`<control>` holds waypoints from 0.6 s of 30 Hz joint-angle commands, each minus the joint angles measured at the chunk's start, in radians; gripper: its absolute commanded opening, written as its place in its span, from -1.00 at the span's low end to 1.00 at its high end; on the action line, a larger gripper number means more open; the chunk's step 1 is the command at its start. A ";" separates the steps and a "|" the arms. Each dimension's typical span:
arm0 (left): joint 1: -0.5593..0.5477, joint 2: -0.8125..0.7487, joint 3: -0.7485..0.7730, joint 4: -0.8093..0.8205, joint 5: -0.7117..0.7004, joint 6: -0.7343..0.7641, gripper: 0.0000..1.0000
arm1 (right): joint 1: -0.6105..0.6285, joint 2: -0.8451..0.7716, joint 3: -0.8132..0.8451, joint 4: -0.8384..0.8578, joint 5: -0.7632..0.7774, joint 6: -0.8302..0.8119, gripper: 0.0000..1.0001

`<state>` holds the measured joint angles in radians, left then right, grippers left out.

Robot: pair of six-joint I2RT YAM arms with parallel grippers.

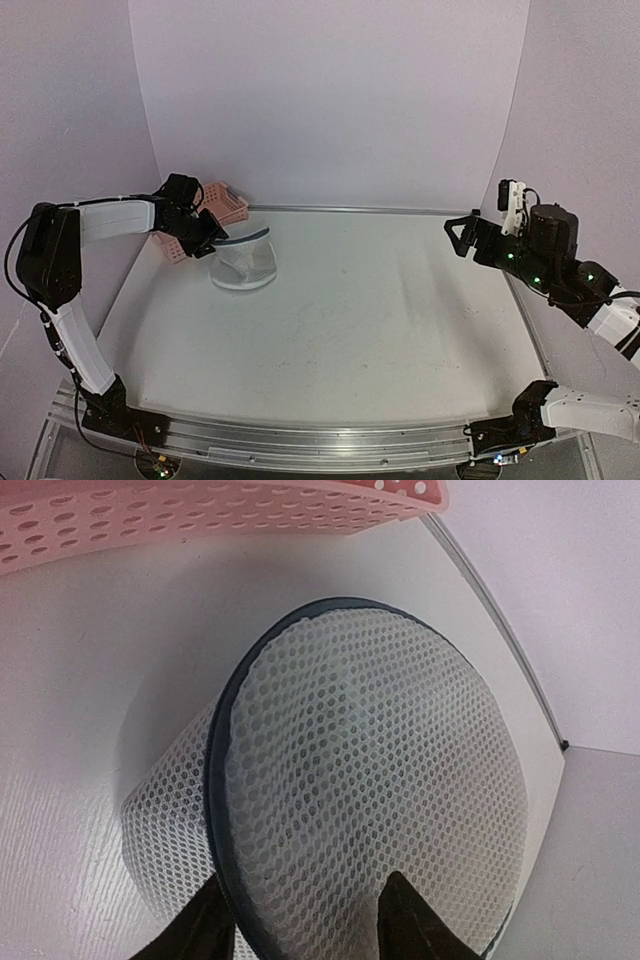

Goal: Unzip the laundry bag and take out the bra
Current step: Pick up the laundry bag at the center of the board.

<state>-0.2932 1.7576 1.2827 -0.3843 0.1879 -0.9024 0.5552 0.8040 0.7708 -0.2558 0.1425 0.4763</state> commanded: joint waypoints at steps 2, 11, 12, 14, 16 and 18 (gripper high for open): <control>0.006 -0.017 0.008 0.056 0.024 -0.008 -0.22 | 0.003 -0.026 -0.005 0.026 -0.005 0.011 0.97; 0.006 -0.049 -0.040 0.079 0.057 0.022 -1.00 | 0.003 -0.025 -0.008 0.023 -0.022 0.014 0.97; 0.006 -0.059 -0.047 0.079 0.061 0.026 -1.00 | 0.003 -0.025 -0.008 0.022 -0.030 0.011 0.97; 0.006 -0.078 -0.061 0.083 0.071 0.041 -1.00 | 0.003 -0.023 -0.008 0.023 -0.048 0.005 0.97; 0.004 -0.099 -0.077 0.088 0.087 0.057 -1.00 | 0.003 -0.014 -0.007 0.023 -0.069 -0.004 0.97; -0.001 -0.121 -0.093 0.097 0.110 0.076 -1.00 | 0.003 -0.005 -0.007 0.023 -0.094 -0.014 0.97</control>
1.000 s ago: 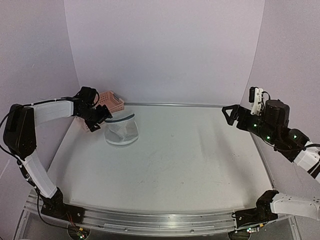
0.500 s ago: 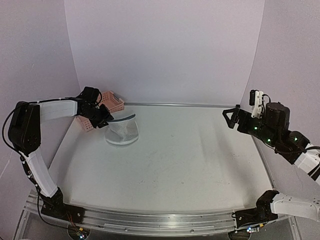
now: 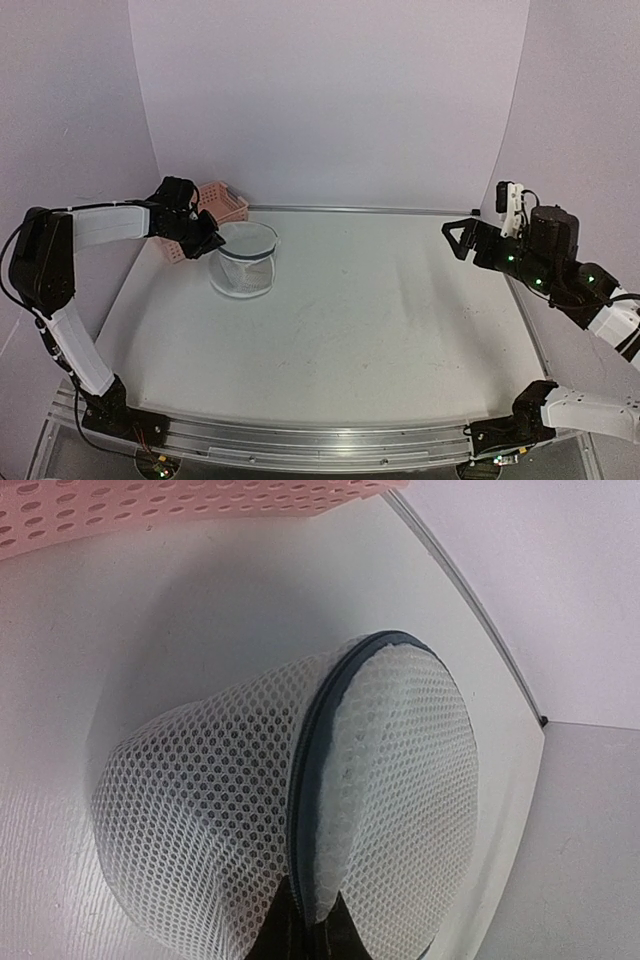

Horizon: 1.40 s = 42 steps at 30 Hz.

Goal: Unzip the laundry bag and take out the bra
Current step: Pick up the laundry bag at the center of the board, then pass from the left arm to the right

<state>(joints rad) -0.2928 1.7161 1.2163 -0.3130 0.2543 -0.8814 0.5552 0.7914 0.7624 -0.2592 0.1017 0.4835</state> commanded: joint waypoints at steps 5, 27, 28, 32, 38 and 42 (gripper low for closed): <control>-0.034 -0.129 -0.064 0.045 0.089 0.120 -1.00 | 0.004 0.050 0.009 0.029 -0.178 -0.054 0.97; -0.193 -0.302 -0.219 0.159 0.371 0.386 -1.00 | 0.215 0.360 0.078 0.143 -0.389 0.008 0.87; -0.203 -0.303 -0.220 0.160 0.390 0.400 -1.00 | 0.223 0.374 0.083 0.146 -0.386 0.011 0.87; -0.259 -0.310 -0.211 0.160 0.447 0.469 -1.00 | 0.254 0.422 0.105 0.151 -0.374 0.002 0.87; -0.333 -0.309 -0.187 0.140 0.513 0.537 -1.00 | 0.271 0.467 0.157 0.106 -0.409 -0.128 0.90; -0.367 -0.307 -0.178 0.111 0.543 0.573 -1.00 | 0.271 0.498 0.198 0.061 -0.453 -0.194 0.90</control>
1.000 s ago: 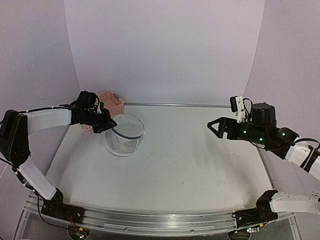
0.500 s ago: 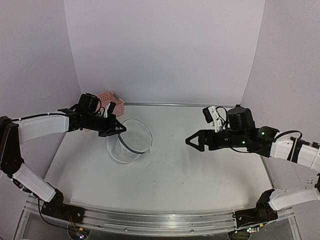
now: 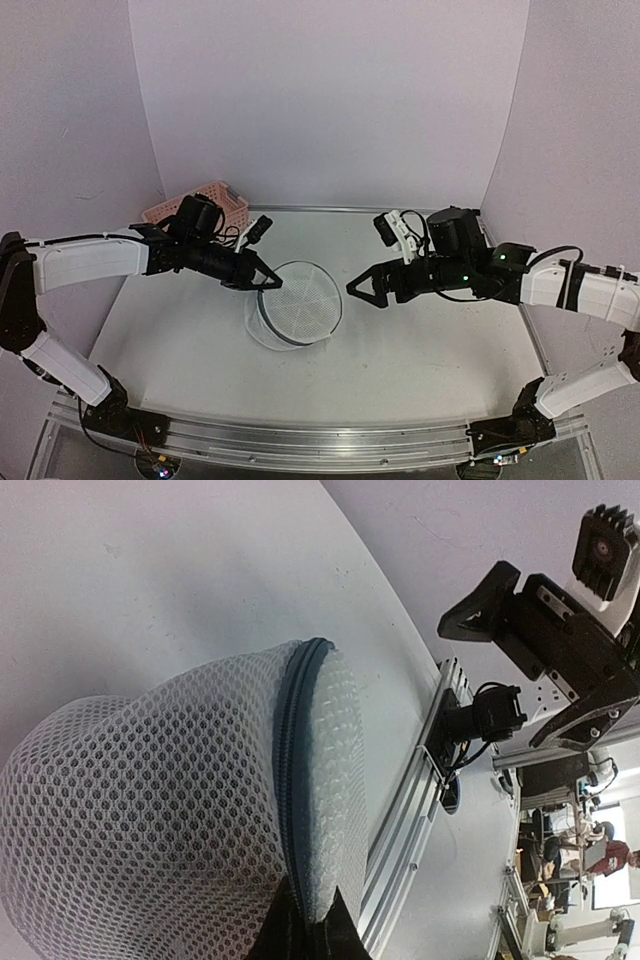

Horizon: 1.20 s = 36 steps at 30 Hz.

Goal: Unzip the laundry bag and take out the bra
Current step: Pass from the left arm to the right

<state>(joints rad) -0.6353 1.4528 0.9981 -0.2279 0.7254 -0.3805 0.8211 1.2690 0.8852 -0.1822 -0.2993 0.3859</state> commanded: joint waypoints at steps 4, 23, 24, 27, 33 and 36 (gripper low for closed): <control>-0.068 -0.057 0.040 0.015 0.099 0.106 -1.00 | 0.008 0.060 0.108 -0.042 -0.101 -0.132 0.90; -0.142 -0.080 0.032 -0.003 0.170 0.165 -1.00 | 0.085 0.237 0.212 -0.035 -0.165 -0.160 0.71; -0.146 -0.081 0.031 -0.003 0.172 0.168 -1.00 | 0.089 0.241 0.211 -0.032 -0.170 -0.161 0.67; -0.151 -0.081 0.035 -0.004 0.172 0.170 -1.00 | 0.100 0.252 0.215 -0.030 -0.188 -0.162 0.52; -0.153 -0.083 0.036 -0.007 0.167 0.179 -1.00 | 0.117 0.237 0.203 -0.017 -0.202 -0.167 -0.16; -0.153 -0.081 0.035 -0.011 0.158 0.181 -1.00 | 0.122 0.226 0.190 -0.011 -0.203 -0.162 -0.68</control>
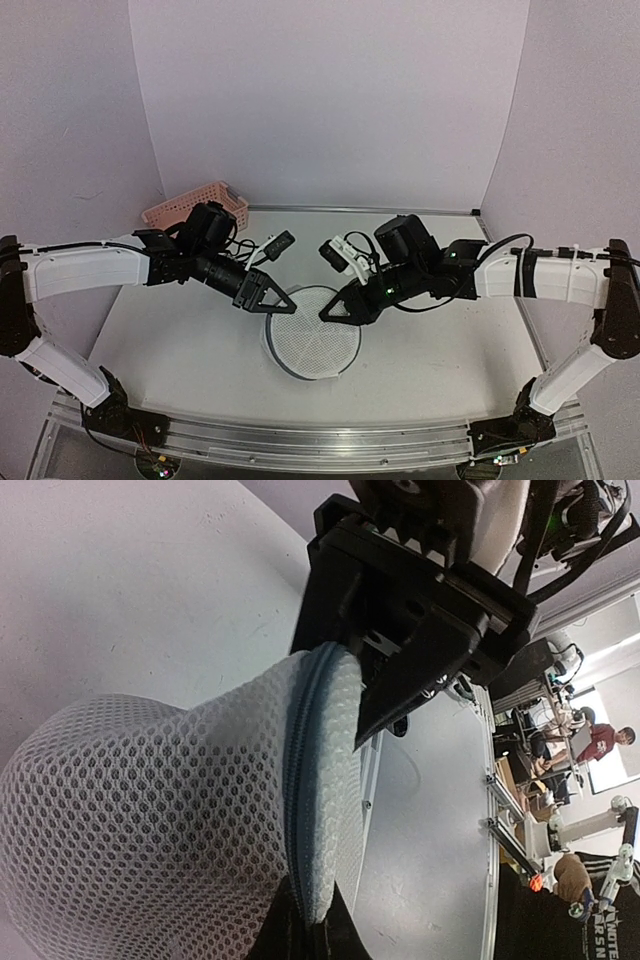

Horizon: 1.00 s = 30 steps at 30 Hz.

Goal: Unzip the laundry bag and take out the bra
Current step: Pass from the left arm to the right, then pass from the right arm to the left

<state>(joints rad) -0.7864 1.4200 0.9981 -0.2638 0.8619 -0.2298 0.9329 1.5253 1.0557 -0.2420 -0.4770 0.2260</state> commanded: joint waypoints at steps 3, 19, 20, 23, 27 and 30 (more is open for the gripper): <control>-0.002 -0.043 0.038 0.023 0.014 0.031 -1.00 | 0.013 -0.045 0.004 0.052 -0.022 0.003 -1.00; -0.001 -0.113 0.080 -0.028 -0.348 -0.052 0.79 | 0.022 -0.185 -0.055 0.094 0.205 0.191 -1.00; -0.001 -0.121 0.076 -0.027 -0.372 -0.069 0.80 | 0.021 -0.197 -0.057 0.099 0.235 0.211 -1.00; -0.001 -0.150 0.065 -0.020 -0.431 -0.131 0.81 | 0.022 -0.237 -0.061 0.115 0.333 0.274 -1.00; -0.001 -0.180 0.024 0.040 -0.435 -0.255 0.81 | 0.023 -0.292 -0.073 0.165 0.422 0.354 -1.00; -0.001 -0.194 -0.027 0.121 -0.422 -0.357 0.81 | 0.021 -0.316 -0.081 0.219 0.460 0.404 -1.00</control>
<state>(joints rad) -0.7864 1.2701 1.0149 -0.2741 0.4603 -0.4274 0.9501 1.2720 0.9779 -0.1768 -0.1268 0.5259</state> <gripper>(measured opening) 0.905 0.027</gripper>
